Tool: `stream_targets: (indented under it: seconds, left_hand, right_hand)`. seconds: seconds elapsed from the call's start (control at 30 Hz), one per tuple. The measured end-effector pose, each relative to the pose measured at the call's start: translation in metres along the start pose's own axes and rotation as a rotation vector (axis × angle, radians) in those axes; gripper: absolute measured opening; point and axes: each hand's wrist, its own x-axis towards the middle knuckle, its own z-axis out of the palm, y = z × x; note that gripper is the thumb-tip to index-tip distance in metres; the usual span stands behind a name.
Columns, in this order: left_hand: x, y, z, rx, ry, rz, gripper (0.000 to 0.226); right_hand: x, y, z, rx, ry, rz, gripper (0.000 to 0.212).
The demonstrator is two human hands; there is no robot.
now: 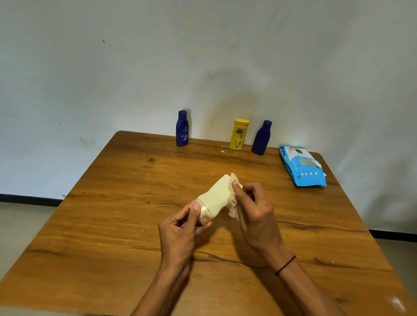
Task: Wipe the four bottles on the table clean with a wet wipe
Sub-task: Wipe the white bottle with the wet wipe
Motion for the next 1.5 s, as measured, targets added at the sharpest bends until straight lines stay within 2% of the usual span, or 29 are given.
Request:
stream_targets:
  seconds: [0.07, 0.13, 0.2, 0.37, 0.5, 0.57, 0.67, 0.73, 0.8, 0.87, 0.93, 1.0, 1.13, 1.3, 1.4, 1.5]
  left_hand:
    - [0.0, 0.001, 0.003, -0.012, -0.003, -0.001, 0.014]
    - [-0.002, 0.002, 0.006, -0.023, 0.002, -0.004, 0.014]
    - [-0.004, 0.004, 0.005, -0.024, 0.014, 0.003, 0.015]
    - [-0.006, 0.005, -0.003, -0.049, 0.025, -0.013, 0.018]
    - [-0.006, 0.002, -0.005, -0.034, 0.015, -0.013, 0.021]
    - [-0.007, 0.001, -0.003, -0.032, 0.003, -0.011, 0.021]
    - [-0.007, -0.001, 0.002, -0.031, 0.002, -0.006, 0.018]
    - [-0.008, -0.002, 0.003, -0.035, 0.002, -0.003, 0.016]
    - [-0.009, -0.004, 0.001, -0.035, 0.004, 0.005, 0.017]
    - [-0.01, -0.003, -0.003, -0.033, 0.003, 0.001, 0.02]
    - [-0.012, -0.003, -0.007, -0.029, -0.008, -0.003, 0.021]
    - [-0.013, -0.001, -0.009, -0.031, -0.014, 0.006, 0.021]
    - [-0.013, -0.003, -0.008, -0.017, -0.021, 0.021, 0.022]
    - [-0.016, -0.005, -0.009, 0.173, -0.097, 0.147, 0.028]
    - [-0.016, -0.008, -0.011, 0.288, -0.132, 0.232, 0.029]
    - [-0.016, -0.009, -0.014, 0.424, -0.139, 0.355, 0.033]
  right_hand:
    - [-0.004, -0.014, 0.006, -0.005, 0.0, -0.025, 0.05]
    - [-0.015, -0.031, 0.014, -0.002, -0.045, -0.135, 0.054]
    - [-0.021, -0.036, 0.018, 0.005, -0.082, -0.265, 0.045]
    - [-0.023, -0.005, 0.013, -0.055, -0.106, -0.398, 0.043]
    - [-0.007, 0.014, -0.001, -0.049, -0.006, -0.214, 0.043]
    - [-0.001, 0.006, -0.002, -0.003, 0.035, -0.089, 0.049]
    - [-0.005, -0.023, 0.009, 0.106, 0.084, 0.087, 0.049]
    - [-0.013, -0.046, 0.018, 0.162, 0.04, 0.079, 0.049]
    - [-0.024, -0.061, 0.021, 0.157, -0.061, -0.036, 0.052]
    - [-0.03, -0.06, 0.02, 0.12, -0.13, -0.153, 0.053]
    - [-0.03, -0.046, 0.016, 0.06, -0.141, -0.19, 0.054]
    - [-0.026, -0.029, 0.011, -0.002, -0.109, -0.143, 0.051]
    - [-0.008, -0.012, 0.001, -0.006, 0.005, 0.081, 0.049]
    - [0.003, -0.028, 0.005, 0.089, 0.101, 0.308, 0.044]
    - [0.005, -0.041, 0.01, 0.119, 0.084, 0.245, 0.043]
    - [0.007, -0.051, 0.011, 0.155, -0.026, 0.114, 0.037]
